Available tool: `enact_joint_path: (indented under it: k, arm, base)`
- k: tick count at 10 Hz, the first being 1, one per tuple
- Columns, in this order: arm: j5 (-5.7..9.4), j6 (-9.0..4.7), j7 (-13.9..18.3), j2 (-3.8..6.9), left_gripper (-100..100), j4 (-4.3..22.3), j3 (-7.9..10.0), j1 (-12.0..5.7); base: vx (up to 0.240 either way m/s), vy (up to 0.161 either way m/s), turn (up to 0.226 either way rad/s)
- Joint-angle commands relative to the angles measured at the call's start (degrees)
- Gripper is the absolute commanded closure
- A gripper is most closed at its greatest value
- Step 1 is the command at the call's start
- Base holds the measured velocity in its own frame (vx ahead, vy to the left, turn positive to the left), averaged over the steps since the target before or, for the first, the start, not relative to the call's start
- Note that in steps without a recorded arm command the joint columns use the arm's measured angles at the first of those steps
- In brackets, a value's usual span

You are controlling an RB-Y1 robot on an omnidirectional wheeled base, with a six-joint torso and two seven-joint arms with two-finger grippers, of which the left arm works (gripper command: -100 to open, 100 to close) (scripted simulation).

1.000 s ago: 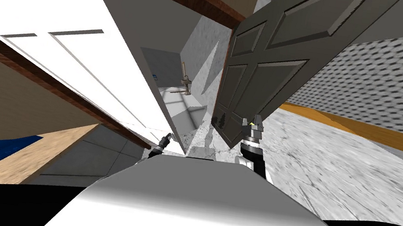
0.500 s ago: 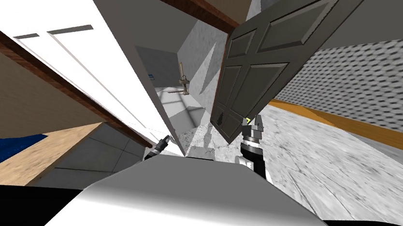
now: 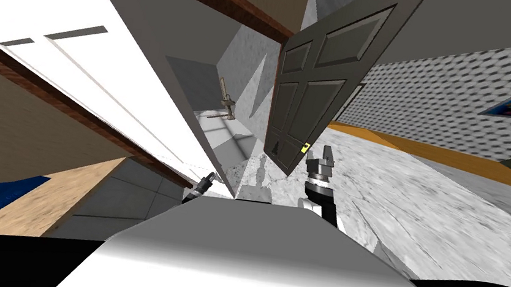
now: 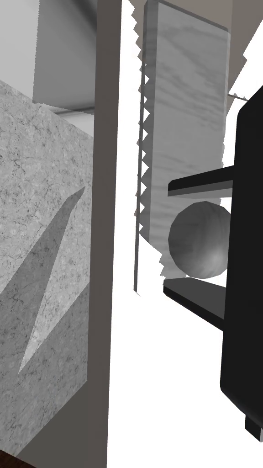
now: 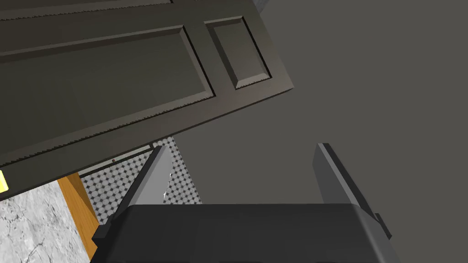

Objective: Pull the door open

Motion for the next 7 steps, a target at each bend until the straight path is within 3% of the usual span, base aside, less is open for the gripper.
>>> enact_joint_path:
  k: [1, 5, 7]
  arm:
    - [-0.08, -1.2, 0.24, 0.25, 100, 1.44, -0.16, -0.09]
    - [-0.16, -3.13, 0.7, 0.9, 100, 2.8, -0.37, -0.08]
    - [-0.34, -3.05, 0.72, 0.66, 100, 2.8, -0.65, 0.13]
  base:
    - [-0.243, 0.116, -0.168]
    - [-0.215, 0.089, -0.162]
    - [-0.118, 0.073, -0.076]
